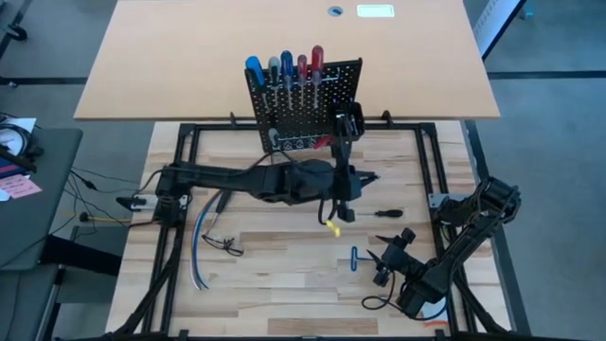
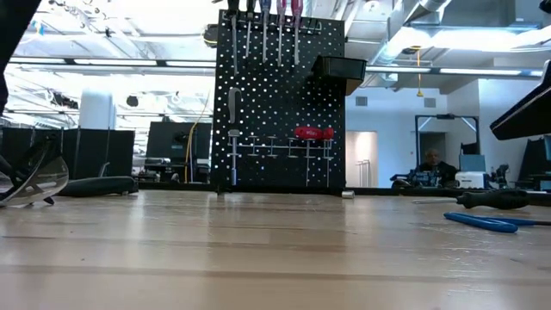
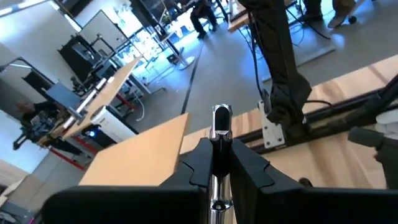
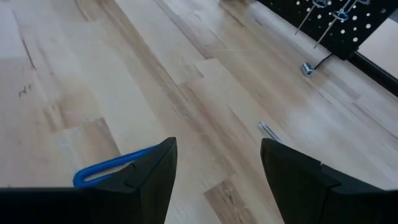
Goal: Hang tools onto peg board
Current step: Put the extension bar into the black bin on the pegboard
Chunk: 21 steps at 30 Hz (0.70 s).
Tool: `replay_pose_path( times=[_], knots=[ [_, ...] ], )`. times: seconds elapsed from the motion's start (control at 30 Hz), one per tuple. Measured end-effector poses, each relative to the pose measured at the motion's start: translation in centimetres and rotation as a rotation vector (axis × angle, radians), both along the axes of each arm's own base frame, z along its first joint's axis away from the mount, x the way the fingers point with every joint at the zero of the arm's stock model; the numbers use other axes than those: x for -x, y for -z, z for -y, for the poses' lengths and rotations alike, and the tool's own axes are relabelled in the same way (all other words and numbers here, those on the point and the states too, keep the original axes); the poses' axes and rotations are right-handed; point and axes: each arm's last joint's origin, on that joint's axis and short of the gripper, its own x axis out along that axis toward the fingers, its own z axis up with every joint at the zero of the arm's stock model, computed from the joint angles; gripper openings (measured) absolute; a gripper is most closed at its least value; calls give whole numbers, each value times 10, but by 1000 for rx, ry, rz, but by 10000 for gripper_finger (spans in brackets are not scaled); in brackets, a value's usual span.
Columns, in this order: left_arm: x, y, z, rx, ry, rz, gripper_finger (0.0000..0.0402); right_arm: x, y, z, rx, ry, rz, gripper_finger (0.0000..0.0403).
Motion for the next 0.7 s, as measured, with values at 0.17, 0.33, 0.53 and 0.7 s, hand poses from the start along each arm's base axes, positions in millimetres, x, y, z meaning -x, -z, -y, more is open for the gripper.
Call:
replay_pose_path(
  times=[0.17,0.33,0.53,0.7],
  knots=[
    [1,-2,-10,12,-23,11,19,-2,0,3,8,15,-4,240],
    [1,6,-14,56,-41,-46,19,-5,2,2,-53,36,-16,240],
    [0,1,-18,71,-32,4,19,-6,3,-5,-132,28,-4,240],
    [-1,9,-28,126,-54,-8,19,-6,4,-10,-182,17,9,240]
  ],
)
